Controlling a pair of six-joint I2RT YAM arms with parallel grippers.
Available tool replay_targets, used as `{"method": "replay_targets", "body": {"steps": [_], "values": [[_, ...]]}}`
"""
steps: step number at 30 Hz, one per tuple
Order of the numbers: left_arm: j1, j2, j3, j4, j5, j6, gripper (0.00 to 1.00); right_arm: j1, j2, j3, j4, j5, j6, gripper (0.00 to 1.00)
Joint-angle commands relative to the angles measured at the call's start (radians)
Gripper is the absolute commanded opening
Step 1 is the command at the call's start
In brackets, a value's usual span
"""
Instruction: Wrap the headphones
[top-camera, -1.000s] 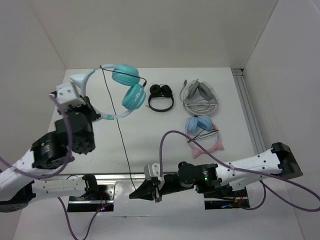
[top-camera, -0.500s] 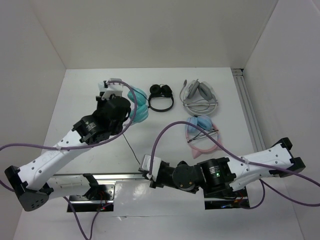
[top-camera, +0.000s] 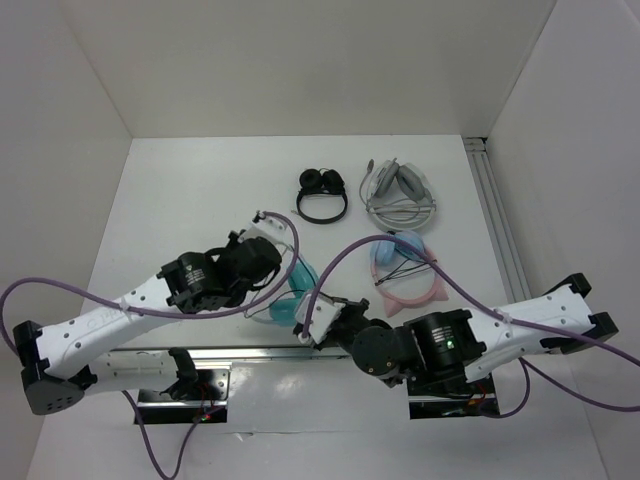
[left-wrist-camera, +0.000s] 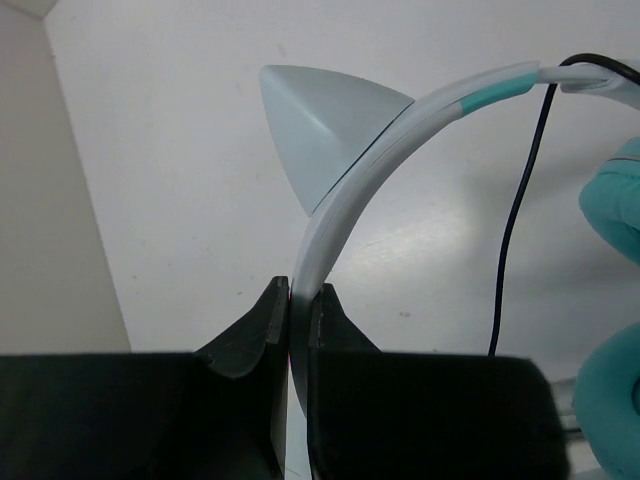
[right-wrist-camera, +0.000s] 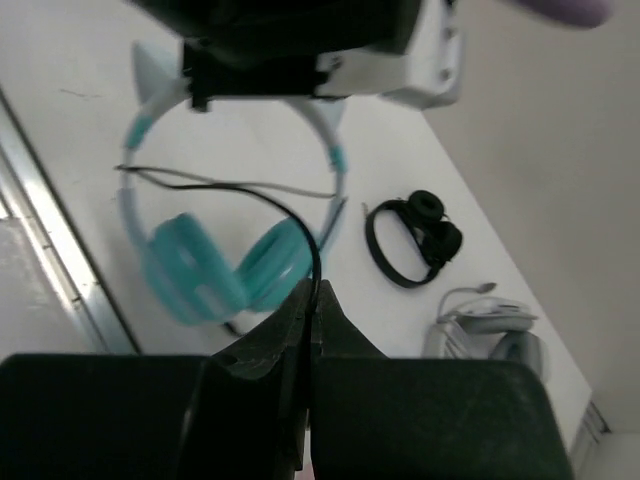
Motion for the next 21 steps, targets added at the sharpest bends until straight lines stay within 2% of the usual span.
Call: {"method": "replay_targets", "body": {"steps": [1,5,7,13,18,21], "values": [[-0.083,-0.029,-0.014,-0.006,0.103,-0.036,0.00,0.010,-0.078,0.017,0.052,0.165,-0.090,0.00],[-0.117,-0.091,-0.004,-0.017,0.189,-0.008,0.00,0.010,-0.121,-0.004,0.084,0.260,-0.145,0.00],[-0.126,-0.150,0.006,-0.017,0.246,0.024,0.00,-0.018,-0.164,-0.035,0.153,0.270,-0.177,0.00],[-0.126,-0.241,0.071,-0.054,0.428,0.079,0.00,-0.186,-0.219,-0.089,0.317,0.163,-0.246,0.00],[-0.126,-0.261,0.071,-0.045,0.543,0.104,0.00,-0.335,-0.151,-0.054,0.376,0.035,-0.266,0.00],[-0.126,-0.270,0.071,-0.035,0.556,0.114,0.00,-0.403,-0.125,-0.053,0.408,-0.011,-0.277,0.00]]}}
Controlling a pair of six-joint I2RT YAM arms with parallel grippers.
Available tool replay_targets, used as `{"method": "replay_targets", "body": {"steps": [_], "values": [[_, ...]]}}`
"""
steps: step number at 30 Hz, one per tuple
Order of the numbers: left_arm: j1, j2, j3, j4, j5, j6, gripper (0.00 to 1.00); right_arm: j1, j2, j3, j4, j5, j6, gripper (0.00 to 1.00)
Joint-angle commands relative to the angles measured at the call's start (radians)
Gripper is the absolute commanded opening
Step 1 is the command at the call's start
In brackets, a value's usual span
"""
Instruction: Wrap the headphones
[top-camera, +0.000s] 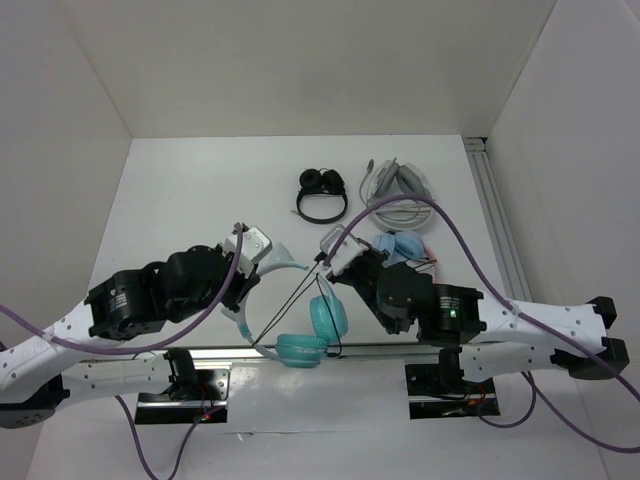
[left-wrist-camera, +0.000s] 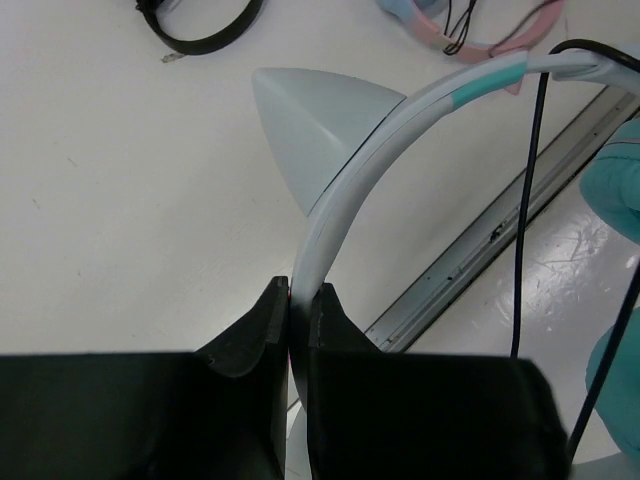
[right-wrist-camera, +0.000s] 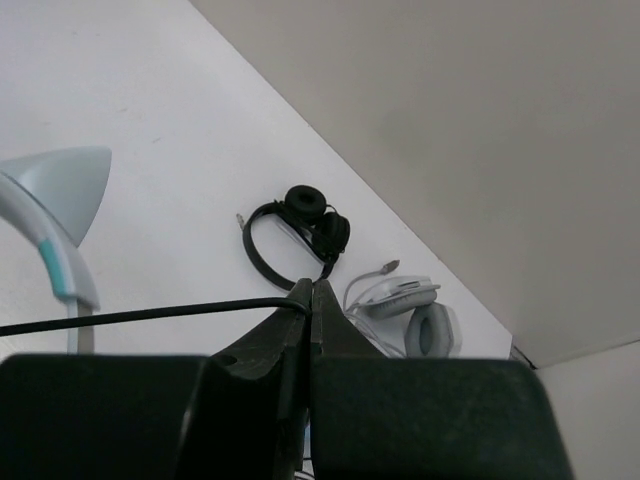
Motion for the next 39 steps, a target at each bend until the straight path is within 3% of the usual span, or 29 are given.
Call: {"method": "replay_targets", "body": {"steps": [1,9,12,13,16,17,18,22,26,30,33,39], "values": [[-0.003,-0.021,0.012,-0.070,0.104,0.075,0.00,-0.097,0.009,0.048,0.159,-0.006,-0.039,0.00],[-0.003,-0.052,0.071,-0.110,-0.026,0.015,0.00,-0.222,0.063,0.048,0.129,-0.173,0.046,0.00],[-0.003,-0.078,0.091,-0.119,-0.078,-0.014,0.00,-0.389,0.167,0.101,0.104,-0.317,0.153,0.00],[-0.003,-0.078,0.091,-0.119,-0.091,-0.014,0.00,-0.390,0.196,0.123,0.094,-0.369,0.184,0.00],[-0.003,-0.089,0.091,-0.155,-0.124,-0.040,0.00,-0.635,0.245,0.175,0.105,-0.688,0.270,0.00],[-0.003,-0.089,0.091,-0.165,-0.144,-0.064,0.00,-0.763,0.245,0.175,0.130,-0.874,0.322,0.00],[-0.003,-0.098,0.091,-0.165,-0.145,-0.065,0.00,-0.808,0.256,0.175,0.151,-0.929,0.339,0.00],[-0.003,-0.116,0.081,-0.156,-0.145,-0.074,0.00,-0.847,0.326,0.209,0.175,-1.081,0.313,0.00],[-0.003,-0.117,0.081,-0.079,-0.087,-0.060,0.00,-0.933,0.380,0.218,0.230,-1.479,0.354,0.00],[-0.003,-0.091,0.090,0.031,0.018,-0.023,0.00,-0.942,0.420,0.209,0.271,-1.716,0.404,0.01],[-0.003,-0.063,0.131,0.090,0.075,-0.008,0.00,-0.942,0.443,0.190,0.323,-1.783,0.431,0.02],[-0.003,-0.072,0.194,0.211,0.027,-0.051,0.00,-0.951,0.465,0.045,0.484,-1.829,0.505,0.04]]}}
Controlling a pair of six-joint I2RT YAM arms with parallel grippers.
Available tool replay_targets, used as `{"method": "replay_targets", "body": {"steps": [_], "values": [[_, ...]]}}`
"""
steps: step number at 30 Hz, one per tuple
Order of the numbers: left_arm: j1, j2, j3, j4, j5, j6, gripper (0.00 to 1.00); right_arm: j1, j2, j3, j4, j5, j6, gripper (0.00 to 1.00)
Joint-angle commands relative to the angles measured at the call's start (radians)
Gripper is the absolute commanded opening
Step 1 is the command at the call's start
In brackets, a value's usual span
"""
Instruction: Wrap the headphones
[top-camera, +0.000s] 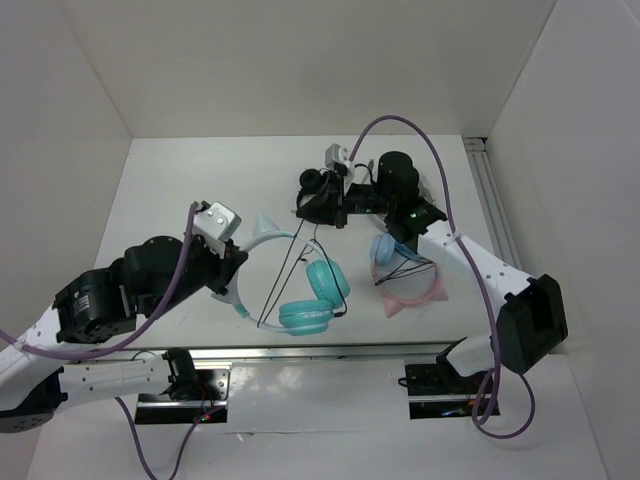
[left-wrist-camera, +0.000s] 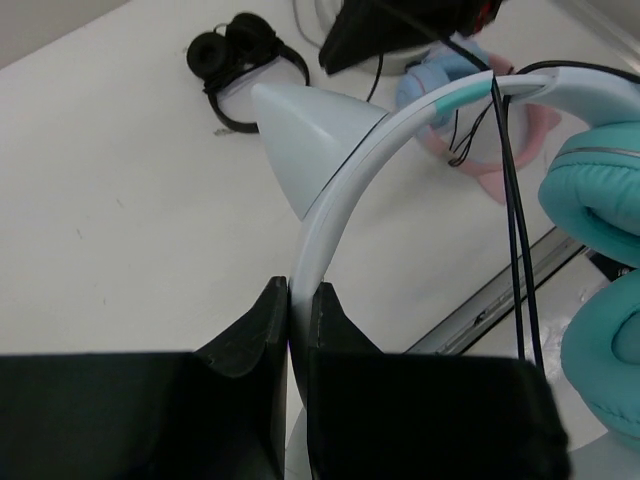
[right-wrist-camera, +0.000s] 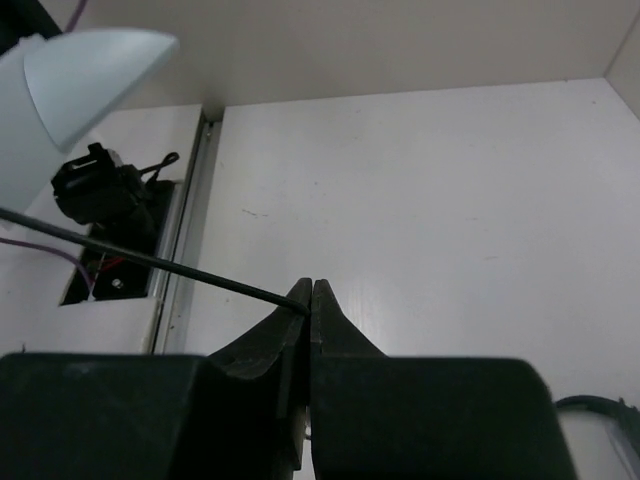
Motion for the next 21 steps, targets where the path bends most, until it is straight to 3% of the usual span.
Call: {"method": "replay_targets", "body": {"steps": [1,9,12,17,21], "values": [[-0.022,-0.051,0.086,0.206,0.101,-0.030,0.00,-0.048,0.029,-0.066,0.181,0.018,0.074,0.05],[-0.022,-0.082,0.086,0.356,0.031,-0.093,0.00,-0.036,0.093,-0.226,0.492,-0.061,0.260,0.10],[-0.022,-0.032,0.141,0.357,-0.011,-0.104,0.00,0.019,0.161,-0.261,0.671,-0.070,0.353,0.16],[-0.022,0.011,0.196,0.338,-0.086,-0.141,0.00,0.077,0.244,-0.284,0.822,-0.039,0.421,0.23],[-0.022,0.036,0.241,0.315,-0.167,-0.173,0.00,0.088,0.298,-0.293,0.890,-0.029,0.452,0.23]]}}
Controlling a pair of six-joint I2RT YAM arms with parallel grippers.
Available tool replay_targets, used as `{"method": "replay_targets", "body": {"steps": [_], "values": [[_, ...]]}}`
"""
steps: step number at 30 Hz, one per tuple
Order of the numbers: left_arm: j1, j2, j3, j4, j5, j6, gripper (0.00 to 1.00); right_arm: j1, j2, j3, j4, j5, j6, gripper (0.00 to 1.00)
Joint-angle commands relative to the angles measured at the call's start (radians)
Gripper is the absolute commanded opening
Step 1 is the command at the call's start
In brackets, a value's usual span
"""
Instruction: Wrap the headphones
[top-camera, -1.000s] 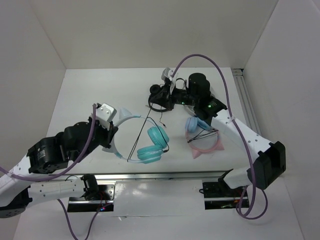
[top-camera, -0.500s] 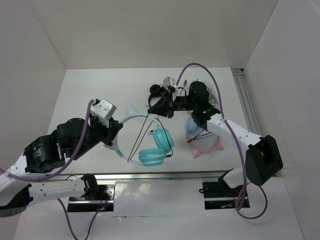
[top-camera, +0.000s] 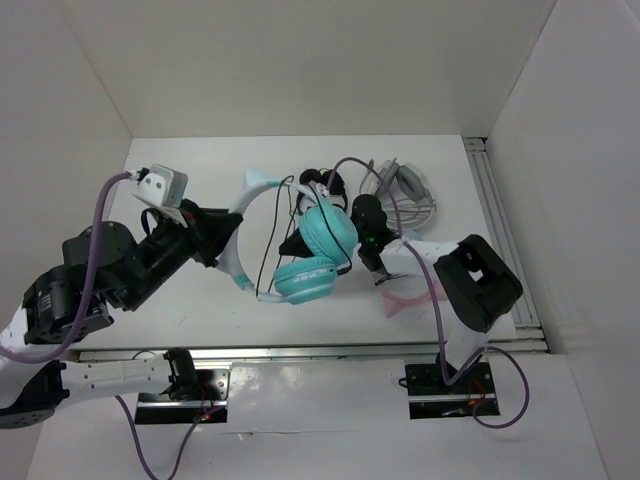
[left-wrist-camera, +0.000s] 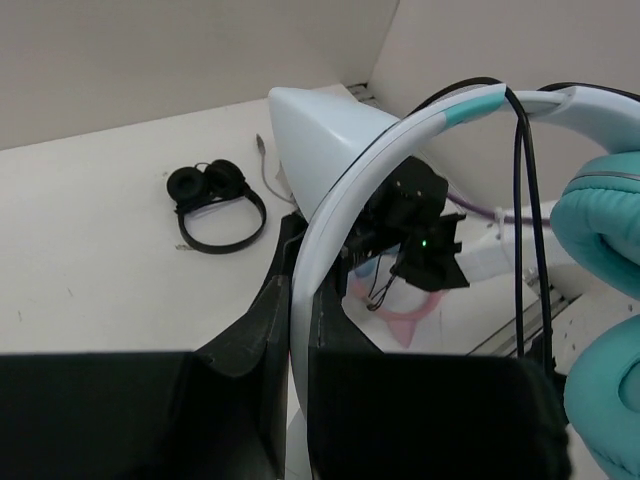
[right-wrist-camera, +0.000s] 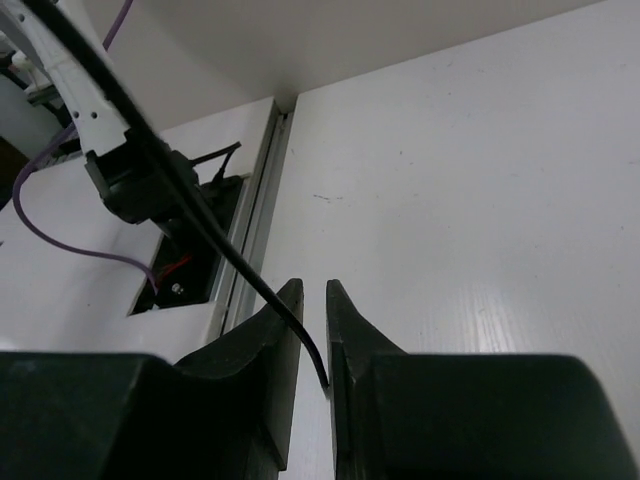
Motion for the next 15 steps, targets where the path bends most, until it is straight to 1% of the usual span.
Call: {"method": "replay_targets", "body": {"steps": [1,6,9,13,15], "values": [[-0.005,0.010,0.072,0.115,-0.098,-0.083,0.00,0.010,0.030,-0.006,0.192,0.027,0.049,0.23],[-0.005,0.010,0.094,0.104,-0.197,-0.104,0.00,0.010,0.074,-0.045,0.261,0.036,0.082,0.23],[-0.005,0.010,0.103,0.117,-0.211,-0.095,0.00,0.019,0.099,-0.055,0.302,0.036,0.093,0.24],[-0.005,0.020,0.122,0.117,-0.221,-0.095,0.00,0.019,0.134,-0.065,0.324,0.047,0.102,0.28],[-0.005,0.020,0.122,0.126,-0.221,-0.095,0.00,0.019,0.143,-0.065,0.324,0.047,0.102,0.28]]}}
